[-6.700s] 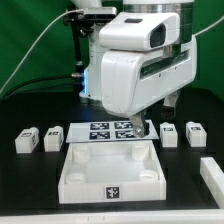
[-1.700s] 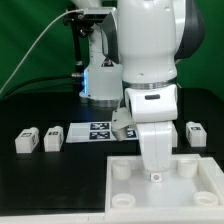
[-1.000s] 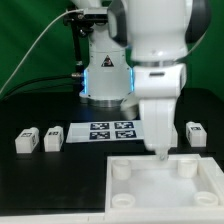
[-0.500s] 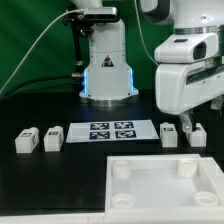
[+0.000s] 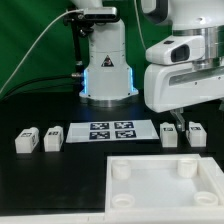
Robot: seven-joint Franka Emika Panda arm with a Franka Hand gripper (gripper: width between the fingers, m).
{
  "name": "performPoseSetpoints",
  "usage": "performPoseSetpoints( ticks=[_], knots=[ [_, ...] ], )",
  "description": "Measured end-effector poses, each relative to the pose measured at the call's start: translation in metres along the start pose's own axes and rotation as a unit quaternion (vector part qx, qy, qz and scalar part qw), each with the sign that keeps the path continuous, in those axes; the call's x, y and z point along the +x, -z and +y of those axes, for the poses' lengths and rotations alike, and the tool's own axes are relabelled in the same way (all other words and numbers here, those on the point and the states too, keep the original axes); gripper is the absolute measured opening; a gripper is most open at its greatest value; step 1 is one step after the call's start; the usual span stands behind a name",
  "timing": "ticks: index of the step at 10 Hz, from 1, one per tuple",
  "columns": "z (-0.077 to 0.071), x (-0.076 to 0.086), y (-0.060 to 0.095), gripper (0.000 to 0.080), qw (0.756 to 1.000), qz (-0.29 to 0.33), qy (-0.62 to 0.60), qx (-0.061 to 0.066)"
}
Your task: Assemble one leg
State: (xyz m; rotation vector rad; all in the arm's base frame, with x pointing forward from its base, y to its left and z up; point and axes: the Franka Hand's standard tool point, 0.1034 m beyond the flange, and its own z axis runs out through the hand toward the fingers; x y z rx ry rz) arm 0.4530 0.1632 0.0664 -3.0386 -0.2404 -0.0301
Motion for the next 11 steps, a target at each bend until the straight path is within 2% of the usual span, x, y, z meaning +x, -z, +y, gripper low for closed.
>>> performPoseSetpoints(
  ticks=[2, 4, 5, 7, 8, 9, 11],
  knots=[
    [-0.001, -0.017, -0.010, 0.0649, 0.997, -0.015, -0.071, 0.006],
    [-0.001, -0.017, -0.012, 0.0649, 0.997, -0.017, -0.072, 0.006],
    [0.000, -0.022, -0.013, 0.0649, 0.997, -0.036, -0.069, 0.005],
    [0.000, -0.027, -0.012, 0.0649, 0.987, -0.143, -0.076, 0.001],
    [-0.007, -0.030, -0.016, 0.0649, 0.980, -0.180, -0.079, 0.000],
    [-0.009, -0.038, -0.018, 0.0649, 0.969, -0.235, -0.079, -0.001],
    [-0.012, -0.040, -0.023, 0.0649, 0.945, -0.319, -0.078, 0.000]
  ],
)
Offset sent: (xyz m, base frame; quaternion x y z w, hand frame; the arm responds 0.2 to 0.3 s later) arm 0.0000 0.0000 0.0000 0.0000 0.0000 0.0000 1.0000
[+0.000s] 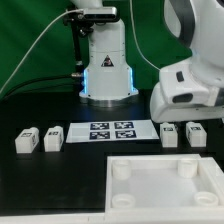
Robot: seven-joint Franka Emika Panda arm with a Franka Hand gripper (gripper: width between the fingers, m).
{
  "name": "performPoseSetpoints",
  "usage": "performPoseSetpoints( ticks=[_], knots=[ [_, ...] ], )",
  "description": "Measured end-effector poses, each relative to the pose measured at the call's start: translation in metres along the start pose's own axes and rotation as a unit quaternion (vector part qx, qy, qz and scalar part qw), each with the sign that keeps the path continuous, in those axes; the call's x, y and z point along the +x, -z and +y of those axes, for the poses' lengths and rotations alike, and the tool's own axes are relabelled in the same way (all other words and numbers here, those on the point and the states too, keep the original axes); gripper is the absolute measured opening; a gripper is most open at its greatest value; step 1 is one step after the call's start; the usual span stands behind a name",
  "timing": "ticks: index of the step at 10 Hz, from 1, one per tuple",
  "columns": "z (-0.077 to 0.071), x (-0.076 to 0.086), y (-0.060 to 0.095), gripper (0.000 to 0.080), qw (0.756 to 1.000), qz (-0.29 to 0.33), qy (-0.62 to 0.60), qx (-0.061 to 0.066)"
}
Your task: Assemble one leg
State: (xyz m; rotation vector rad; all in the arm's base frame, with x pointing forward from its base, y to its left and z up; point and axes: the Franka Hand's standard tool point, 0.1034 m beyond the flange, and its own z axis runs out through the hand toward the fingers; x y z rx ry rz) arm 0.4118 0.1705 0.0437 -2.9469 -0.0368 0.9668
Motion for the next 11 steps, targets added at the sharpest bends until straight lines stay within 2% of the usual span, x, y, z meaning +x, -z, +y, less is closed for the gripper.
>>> performPoseSetpoints(
  ticks=[1, 2, 4, 7, 10, 11],
  knots=[
    [-0.002, -0.004, -0.001, 0.0649, 0.998, -0.060, 0.002, -0.005],
    [-0.003, 0.003, -0.001, 0.0649, 0.997, -0.075, 0.003, -0.004],
    [-0.004, 0.002, -0.002, 0.0649, 0.997, -0.073, 0.003, -0.004],
    [-0.014, -0.004, -0.021, 0.0649, 0.997, -0.078, 0.003, -0.013],
    [-0.012, -0.008, -0.040, 0.0649, 0.997, -0.079, 0.003, -0.015],
    [-0.012, -0.009, -0.041, 0.0649, 0.997, -0.080, 0.004, -0.016]
  ],
)
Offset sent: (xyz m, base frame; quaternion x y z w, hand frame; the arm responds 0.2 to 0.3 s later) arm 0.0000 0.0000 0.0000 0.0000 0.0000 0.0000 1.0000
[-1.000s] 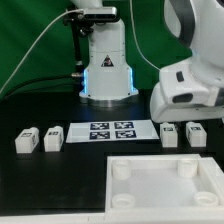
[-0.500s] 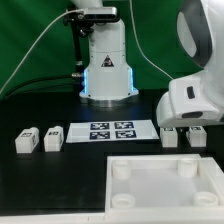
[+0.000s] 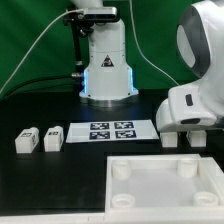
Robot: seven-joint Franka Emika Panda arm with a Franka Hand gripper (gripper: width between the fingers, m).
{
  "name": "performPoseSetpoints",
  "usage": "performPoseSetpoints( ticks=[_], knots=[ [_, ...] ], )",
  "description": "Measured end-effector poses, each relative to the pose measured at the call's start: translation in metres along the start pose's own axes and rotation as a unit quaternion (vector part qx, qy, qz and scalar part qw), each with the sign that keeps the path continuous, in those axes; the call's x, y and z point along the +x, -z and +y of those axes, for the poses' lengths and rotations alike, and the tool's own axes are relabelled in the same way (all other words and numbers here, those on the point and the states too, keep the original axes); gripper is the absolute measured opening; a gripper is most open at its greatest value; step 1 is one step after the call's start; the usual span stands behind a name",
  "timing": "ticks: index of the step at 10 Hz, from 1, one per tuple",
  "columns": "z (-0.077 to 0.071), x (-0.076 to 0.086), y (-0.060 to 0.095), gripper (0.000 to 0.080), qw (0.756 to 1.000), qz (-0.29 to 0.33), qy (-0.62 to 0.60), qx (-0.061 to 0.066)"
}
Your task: Assemble one leg
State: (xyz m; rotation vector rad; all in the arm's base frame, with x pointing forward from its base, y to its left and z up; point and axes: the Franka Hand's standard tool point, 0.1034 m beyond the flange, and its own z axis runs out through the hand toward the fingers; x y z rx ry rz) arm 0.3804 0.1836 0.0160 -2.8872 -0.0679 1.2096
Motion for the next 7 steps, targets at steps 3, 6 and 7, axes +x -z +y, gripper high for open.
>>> performPoseSetpoints(
  ticks=[3, 6, 7],
  knots=[
    [0.0003, 0.0001, 0.0000, 0.0489, 1.000, 0.000, 0.000, 0.000],
    [0.0003, 0.0001, -0.0001, 0.0323, 1.000, 0.000, 0.000, 0.000],
    [0.0003, 0.0001, 0.0000, 0.0288, 1.000, 0.000, 0.000, 0.000]
  ],
)
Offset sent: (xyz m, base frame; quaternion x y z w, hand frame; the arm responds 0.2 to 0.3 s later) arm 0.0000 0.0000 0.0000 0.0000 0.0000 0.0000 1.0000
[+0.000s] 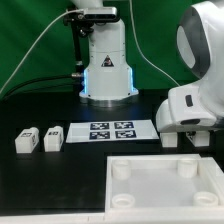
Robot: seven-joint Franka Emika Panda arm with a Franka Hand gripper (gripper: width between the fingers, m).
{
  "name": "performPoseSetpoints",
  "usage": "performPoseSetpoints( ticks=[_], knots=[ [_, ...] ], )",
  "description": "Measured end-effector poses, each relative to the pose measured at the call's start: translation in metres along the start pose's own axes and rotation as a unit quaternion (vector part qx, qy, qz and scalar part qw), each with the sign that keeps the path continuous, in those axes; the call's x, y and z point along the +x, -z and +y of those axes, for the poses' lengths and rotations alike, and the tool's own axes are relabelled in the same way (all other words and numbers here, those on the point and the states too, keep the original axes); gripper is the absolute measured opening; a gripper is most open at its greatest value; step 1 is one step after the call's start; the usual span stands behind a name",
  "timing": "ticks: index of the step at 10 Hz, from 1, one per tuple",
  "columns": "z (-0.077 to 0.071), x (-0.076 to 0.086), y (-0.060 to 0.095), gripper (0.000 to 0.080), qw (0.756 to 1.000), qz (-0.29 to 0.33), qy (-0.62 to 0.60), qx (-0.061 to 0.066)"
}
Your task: Assemble one leg
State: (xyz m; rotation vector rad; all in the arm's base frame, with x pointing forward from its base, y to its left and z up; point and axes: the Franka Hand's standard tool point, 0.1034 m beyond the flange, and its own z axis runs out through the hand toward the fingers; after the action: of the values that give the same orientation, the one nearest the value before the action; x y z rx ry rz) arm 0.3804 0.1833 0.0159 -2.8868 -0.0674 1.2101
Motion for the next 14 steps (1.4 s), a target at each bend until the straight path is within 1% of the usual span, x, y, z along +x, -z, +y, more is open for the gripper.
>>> performPoseSetpoints(
  ticks=[7, 8, 9, 10, 11, 12, 13, 14],
  knots=[
    [0.000, 0.000, 0.000, 0.0291, 1.000, 0.000, 0.000, 0.000],
    [0.001, 0.001, 0.002, 0.0291, 1.000, 0.002, 0.003, 0.000],
    [0.008, 0.003, 0.025, 0.0291, 1.000, 0.024, 0.016, -0.003],
    [0.018, -0.004, 0.050, 0.0291, 0.999, 0.030, 0.036, -0.002],
    [0.028, -0.007, 0.085, 0.0291, 0.998, 0.045, 0.050, 0.004],
    [0.034, -0.006, 0.113, 0.0291, 0.995, 0.088, 0.054, 0.009],
    [0.044, -0.019, 0.142, 0.0291, 0.989, 0.140, 0.050, 0.010],
    [0.051, -0.034, 0.160, 0.0291, 0.979, 0.200, 0.041, 0.008]
  ],
)
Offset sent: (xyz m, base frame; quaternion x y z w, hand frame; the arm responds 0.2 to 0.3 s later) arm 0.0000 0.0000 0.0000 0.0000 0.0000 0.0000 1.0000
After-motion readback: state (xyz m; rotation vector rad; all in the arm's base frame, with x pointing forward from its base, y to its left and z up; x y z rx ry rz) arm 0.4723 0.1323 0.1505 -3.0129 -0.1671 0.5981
